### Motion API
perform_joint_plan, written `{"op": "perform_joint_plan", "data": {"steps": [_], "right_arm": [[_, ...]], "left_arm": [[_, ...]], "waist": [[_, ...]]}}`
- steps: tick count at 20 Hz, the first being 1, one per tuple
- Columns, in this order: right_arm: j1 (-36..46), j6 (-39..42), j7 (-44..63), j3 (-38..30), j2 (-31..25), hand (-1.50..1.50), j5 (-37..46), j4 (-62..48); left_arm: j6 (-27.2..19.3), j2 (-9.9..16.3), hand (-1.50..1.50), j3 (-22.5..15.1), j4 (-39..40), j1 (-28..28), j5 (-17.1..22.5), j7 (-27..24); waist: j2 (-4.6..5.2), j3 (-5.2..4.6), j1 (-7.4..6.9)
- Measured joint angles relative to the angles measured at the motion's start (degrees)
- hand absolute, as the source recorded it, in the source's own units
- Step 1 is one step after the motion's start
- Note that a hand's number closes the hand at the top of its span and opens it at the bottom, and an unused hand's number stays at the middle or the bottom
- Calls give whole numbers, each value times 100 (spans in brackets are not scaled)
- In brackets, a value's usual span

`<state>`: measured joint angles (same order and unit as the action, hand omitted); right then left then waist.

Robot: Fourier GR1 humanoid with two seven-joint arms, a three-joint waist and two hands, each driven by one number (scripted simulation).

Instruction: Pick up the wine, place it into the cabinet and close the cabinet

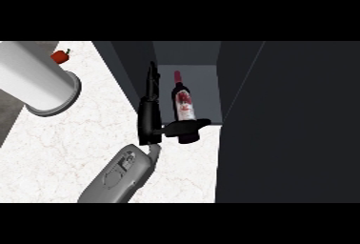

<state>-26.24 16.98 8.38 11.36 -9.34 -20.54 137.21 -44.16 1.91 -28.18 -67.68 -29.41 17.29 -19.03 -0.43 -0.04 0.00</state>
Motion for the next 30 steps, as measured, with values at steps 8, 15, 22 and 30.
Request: {"op": "perform_joint_plan", "data": {"steps": [8,15,22,30], "right_arm": [[-21,-57,-56,-114,-186,-150,108,3],[-120,44,-100,-254,-375,150,159,27],[7,552,29,-147,-892,150,209,-1],[-62,942,-198,-235,-1139,150,296,-37]], "left_arm": [[193,749,-150,-466,-1855,1111,-191,570],[663,1534,-150,-364,-3135,2224,-57,620],[1677,2189,150,-115,-3966,2965,456,442],[2845,2830,150,632,-4319,3814,1110,15]], "waist": [[-5,3,-11],[9,1,-1],[16,-3,-12],[29,-8,0]]}}
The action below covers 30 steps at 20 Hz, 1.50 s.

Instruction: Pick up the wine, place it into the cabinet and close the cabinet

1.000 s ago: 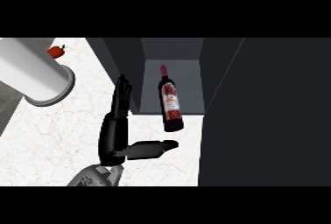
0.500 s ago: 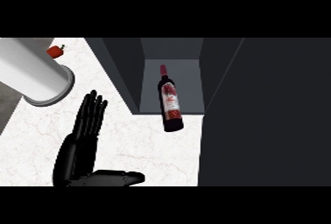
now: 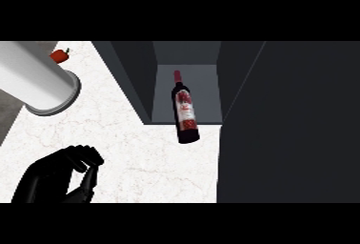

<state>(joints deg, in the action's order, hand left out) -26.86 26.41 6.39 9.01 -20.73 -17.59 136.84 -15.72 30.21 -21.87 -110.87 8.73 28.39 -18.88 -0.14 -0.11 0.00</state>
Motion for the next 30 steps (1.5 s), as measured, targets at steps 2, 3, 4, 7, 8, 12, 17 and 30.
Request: {"op": "perform_joint_plan", "data": {"steps": [2,3,4,7,8,12,17,30], "right_arm": [[-41,89,-46,-44,-43,150,-2,17],[18,127,-21,-60,-80,150,-7,17],[-48,177,-91,-54,-74,150,-8,22],[99,236,29,17,-94,150,-86,-14],[154,230,118,141,-91,150,-105,-5],[463,206,416,652,-11,150,-157,-19],[1116,-27,1001,1298,213,150,-208,-38],[3773,-1152,2545,1967,1469,150,-152,-752]], "left_arm": [[206,86,150,188,-31,148,105,-54],[333,133,150,287,-1,210,167,-90],[498,208,150,425,19,301,263,-153],[749,293,150,640,-13,492,357,-225],[806,332,150,707,-33,516,380,-229],[1019,421,150,920,-127,727,471,-258],[1338,521,150,1181,-162,916,614,-256],[1970,509,150,1627,14,1156,736,-339]], "waist": [[5,2,4],[9,4,-2],[9,4,3],[13,5,-20],[13,4,-30],[16,3,-69],[26,11,-88],[13,3,-121]]}}
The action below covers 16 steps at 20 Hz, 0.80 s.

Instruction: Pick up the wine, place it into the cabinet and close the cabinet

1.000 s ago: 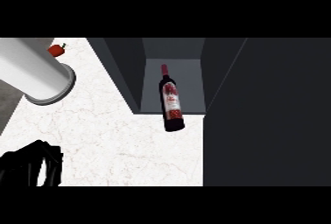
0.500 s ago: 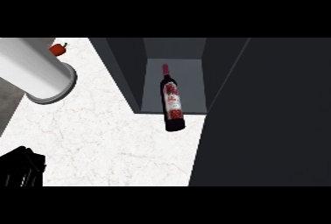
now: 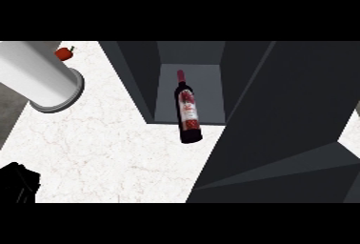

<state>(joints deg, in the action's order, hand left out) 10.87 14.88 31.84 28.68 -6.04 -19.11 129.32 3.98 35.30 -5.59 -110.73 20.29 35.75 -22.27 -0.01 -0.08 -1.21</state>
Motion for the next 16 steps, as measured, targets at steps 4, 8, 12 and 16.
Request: {"op": "perform_joint_plan", "data": {"steps": [4,8,12,16], "right_arm": [[1098,-865,183,195,366,150,-208,-507],[2010,-1675,119,320,508,150,-421,-1040],[2893,-2179,-95,183,564,150,-761,-1797],[3460,-2457,-497,38,586,150,-1032,-2543]], "left_arm": [[93,-46,150,81,-1,-26,11,88],[162,-193,150,105,82,-43,-145,84],[289,-237,150,252,51,-10,-135,181],[377,-324,150,356,76,-91,-114,330]], "waist": [[2,2,0],[-1,3,10],[0,5,8],[4,5,14]]}}
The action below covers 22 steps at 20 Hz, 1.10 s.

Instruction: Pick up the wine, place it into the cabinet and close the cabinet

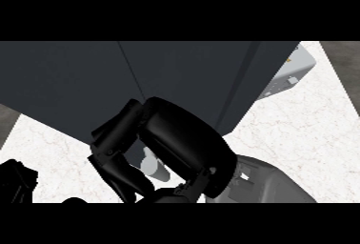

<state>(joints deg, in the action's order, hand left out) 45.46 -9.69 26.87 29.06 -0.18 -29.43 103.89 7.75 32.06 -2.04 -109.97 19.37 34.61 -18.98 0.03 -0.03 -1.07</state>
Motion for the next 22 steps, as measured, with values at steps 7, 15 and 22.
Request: {"op": "perform_joint_plan", "data": {"steps": [7,15,22], "right_arm": [[227,70,-510,-337,0,150,-370,-982],[388,543,-1086,-730,-39,150,-507,-2240],[573,1172,-1716,-1097,-7,150,-296,-3068]], "left_arm": [[266,-159,150,207,73,109,-157,-55],[493,-229,150,452,56,22,-130,200],[503,-383,150,470,-19,5,-306,310]], "waist": [[-8,0,15],[-19,2,21],[-110,-23,-18]]}}
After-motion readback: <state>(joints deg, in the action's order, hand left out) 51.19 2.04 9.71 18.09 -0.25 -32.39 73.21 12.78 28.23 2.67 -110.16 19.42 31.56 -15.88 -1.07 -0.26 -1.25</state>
